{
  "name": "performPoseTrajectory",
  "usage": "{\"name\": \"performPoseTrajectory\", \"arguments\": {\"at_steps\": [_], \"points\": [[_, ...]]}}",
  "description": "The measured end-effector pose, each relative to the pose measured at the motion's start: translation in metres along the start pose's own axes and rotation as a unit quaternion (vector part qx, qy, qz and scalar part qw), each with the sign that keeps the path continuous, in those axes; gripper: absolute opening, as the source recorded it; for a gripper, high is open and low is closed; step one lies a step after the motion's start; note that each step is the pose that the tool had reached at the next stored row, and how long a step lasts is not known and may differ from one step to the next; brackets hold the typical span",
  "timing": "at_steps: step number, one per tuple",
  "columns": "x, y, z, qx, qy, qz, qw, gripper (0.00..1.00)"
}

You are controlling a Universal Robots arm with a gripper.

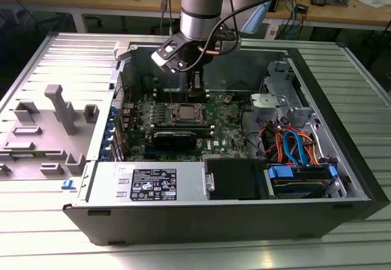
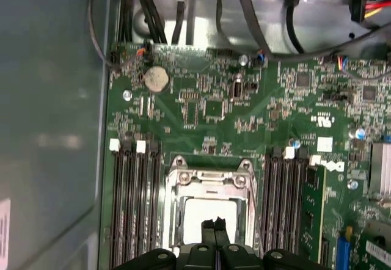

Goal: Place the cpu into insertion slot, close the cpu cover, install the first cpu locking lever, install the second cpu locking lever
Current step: 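Close the cpu cover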

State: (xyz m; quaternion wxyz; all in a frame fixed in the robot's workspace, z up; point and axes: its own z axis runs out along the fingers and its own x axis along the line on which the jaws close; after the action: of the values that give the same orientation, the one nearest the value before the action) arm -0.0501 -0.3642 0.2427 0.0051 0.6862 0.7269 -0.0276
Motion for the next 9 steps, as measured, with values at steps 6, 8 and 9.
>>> {"name": "performPoseTrajectory", "arguments": {"at_steps": [6, 8, 9], "points": [[0.0003, -0.0088, 0.0042, -0.0007, -0.0001, 0.000, 1.0000, 0.11], [-0.0004, -0.0099, 0.0054, -0.0008, 0.0000, 0.000, 1.0000, 0.11], [-0.0007, -0.0104, 0.0059, -0.0008, -0.0001, 0.000, 1.0000, 0.11]]}}
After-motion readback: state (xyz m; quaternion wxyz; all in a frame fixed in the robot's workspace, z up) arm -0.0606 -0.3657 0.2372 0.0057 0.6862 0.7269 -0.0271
